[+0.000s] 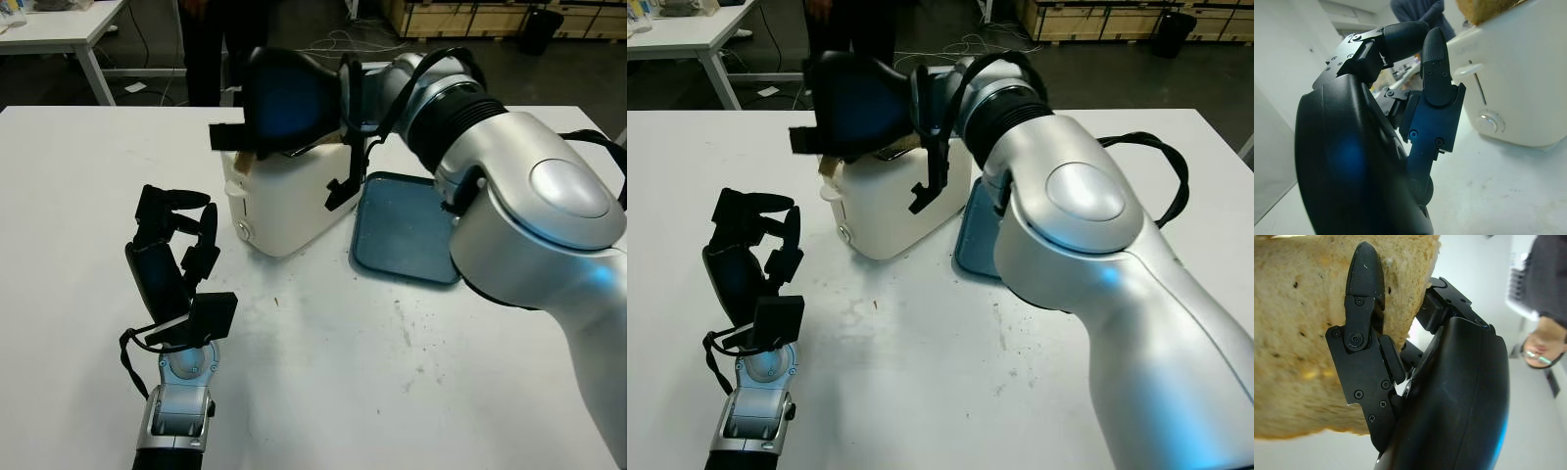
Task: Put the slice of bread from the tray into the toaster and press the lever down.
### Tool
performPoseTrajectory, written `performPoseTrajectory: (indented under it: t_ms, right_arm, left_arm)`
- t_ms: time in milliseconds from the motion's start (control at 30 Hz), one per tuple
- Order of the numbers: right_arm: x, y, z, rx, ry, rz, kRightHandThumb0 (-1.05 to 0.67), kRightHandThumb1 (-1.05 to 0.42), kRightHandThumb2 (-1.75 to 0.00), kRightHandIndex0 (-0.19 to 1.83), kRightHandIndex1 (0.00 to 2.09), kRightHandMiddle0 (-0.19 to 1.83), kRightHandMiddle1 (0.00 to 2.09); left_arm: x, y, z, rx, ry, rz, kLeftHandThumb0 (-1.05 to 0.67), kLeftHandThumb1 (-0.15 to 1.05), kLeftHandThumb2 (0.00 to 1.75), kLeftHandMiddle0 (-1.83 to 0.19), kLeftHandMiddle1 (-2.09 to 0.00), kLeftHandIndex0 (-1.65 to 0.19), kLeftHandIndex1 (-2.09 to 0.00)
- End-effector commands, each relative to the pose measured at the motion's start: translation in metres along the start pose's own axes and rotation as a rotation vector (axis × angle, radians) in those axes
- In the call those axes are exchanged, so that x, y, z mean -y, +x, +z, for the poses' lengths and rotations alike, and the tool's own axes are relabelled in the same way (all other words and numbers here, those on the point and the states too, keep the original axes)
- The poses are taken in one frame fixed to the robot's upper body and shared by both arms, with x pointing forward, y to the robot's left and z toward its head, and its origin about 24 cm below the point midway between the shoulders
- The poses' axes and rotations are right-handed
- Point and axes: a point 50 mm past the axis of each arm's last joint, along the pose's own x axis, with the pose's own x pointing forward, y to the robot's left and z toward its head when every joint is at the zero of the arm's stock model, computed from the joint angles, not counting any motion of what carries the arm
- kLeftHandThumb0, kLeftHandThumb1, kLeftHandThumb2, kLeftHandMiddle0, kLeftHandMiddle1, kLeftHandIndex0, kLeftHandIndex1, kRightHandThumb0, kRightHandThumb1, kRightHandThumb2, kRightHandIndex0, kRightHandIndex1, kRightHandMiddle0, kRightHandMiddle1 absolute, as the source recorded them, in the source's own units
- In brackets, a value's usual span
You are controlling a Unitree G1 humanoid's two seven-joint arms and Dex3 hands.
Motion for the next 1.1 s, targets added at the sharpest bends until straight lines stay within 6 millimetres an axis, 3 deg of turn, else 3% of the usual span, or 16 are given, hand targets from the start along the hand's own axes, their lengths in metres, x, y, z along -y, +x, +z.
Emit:
performPoseTrajectory:
  t_ms: [0, 200, 333, 567, 1067]
  right_arm:
    - [-0.006, -0.011, -0.003, -0.042, 0.019, 0.053, -0.65, -0.92, -0.63, 1.20, 1.75, 0.90, 1.75]
    - [-0.013, -0.028, -0.006, -0.035, -0.042, 0.127, -0.64, -0.92, -0.62, 1.17, 1.75, 0.85, 1.72]
    - [-0.014, -0.035, -0.011, -0.049, -0.070, 0.162, -0.62, -0.92, -0.57, 1.16, 1.75, 0.86, 1.52]
    - [-0.010, -0.042, -0.025, -0.114, -0.080, 0.191, -0.63, -0.92, -0.54, 1.18, 1.75, 0.83, 1.73]
    - [-0.006, -0.034, -0.024, -0.185, 0.054, 0.140, -0.65, -0.92, -0.51, 1.11, 1.75, 0.85, 1.74]
  left_arm:
    - [0.002, -0.001, 0.001, -0.009, -0.006, 0.002, -0.49, 0.92, 0.37, -0.63, -1.72, -0.45, -1.49]
    - [0.003, 0.000, 0.002, -0.002, -0.007, -0.008, -0.50, 0.92, 0.37, -0.63, -1.72, -0.45, -1.49]
    - [0.003, 0.000, 0.001, 0.002, -0.001, -0.009, -0.50, 0.92, 0.37, -0.64, -1.72, -0.46, -1.49]
    - [0.003, -0.001, 0.000, 0.000, -0.004, -0.009, -0.50, 0.92, 0.37, -0.65, -1.71, -0.47, -1.48]
    - [0.003, -0.002, 0.000, -0.006, -0.012, -0.003, -0.48, 0.92, 0.37, -0.63, -1.71, -0.46, -1.47]
